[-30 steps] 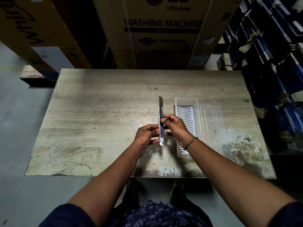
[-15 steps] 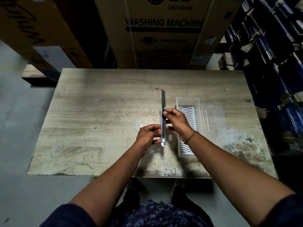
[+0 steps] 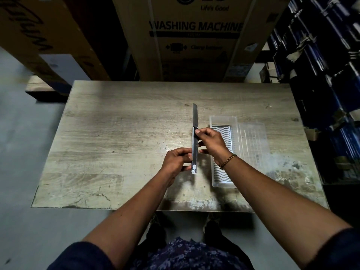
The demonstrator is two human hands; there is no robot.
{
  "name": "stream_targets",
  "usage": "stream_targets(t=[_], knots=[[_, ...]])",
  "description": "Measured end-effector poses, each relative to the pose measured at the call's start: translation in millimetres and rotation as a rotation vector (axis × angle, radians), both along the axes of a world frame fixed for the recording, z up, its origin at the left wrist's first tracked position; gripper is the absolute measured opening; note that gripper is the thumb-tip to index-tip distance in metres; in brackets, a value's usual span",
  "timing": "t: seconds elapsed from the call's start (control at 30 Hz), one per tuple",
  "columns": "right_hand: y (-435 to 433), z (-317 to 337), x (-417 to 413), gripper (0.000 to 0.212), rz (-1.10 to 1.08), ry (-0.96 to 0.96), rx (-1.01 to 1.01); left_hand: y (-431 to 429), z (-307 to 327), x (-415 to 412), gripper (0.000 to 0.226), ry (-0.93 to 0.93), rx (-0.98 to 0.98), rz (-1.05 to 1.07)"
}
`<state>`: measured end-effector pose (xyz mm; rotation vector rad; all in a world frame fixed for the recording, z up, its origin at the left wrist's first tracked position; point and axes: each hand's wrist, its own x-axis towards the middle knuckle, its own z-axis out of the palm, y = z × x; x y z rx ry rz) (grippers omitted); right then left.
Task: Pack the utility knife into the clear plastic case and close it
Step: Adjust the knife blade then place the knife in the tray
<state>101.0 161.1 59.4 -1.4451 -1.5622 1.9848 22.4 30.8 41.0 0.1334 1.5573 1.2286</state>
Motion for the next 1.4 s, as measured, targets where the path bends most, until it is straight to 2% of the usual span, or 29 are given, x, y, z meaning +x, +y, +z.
stream_targets(t=[0.33, 0.73, 0.97, 1.4], knots=[[0.4, 5.5, 1.0, 0.009, -0.013, 0.007, -0.026, 1.1, 0.4, 1.0, 0.02, 0.02, 0.022, -0.016], [2.8, 3.6, 0.9, 0.003, 0.04, 0.048, 0.025, 0.2, -8.6, -0.7, 0.022, 0.175, 0.017, -0.002], [10.4, 2.1, 1.6, 0.024, 0.083, 0.077, -0.006, -2.3, -8.6, -1.8, 0.028, 0.152, 0.027, -0.028], [22.5, 5.1, 1.2, 0.022, 0.063, 0.103, -0.053, -1.7, -1.7, -3.8, 0.025, 0.08, 0.036, -0.05]])
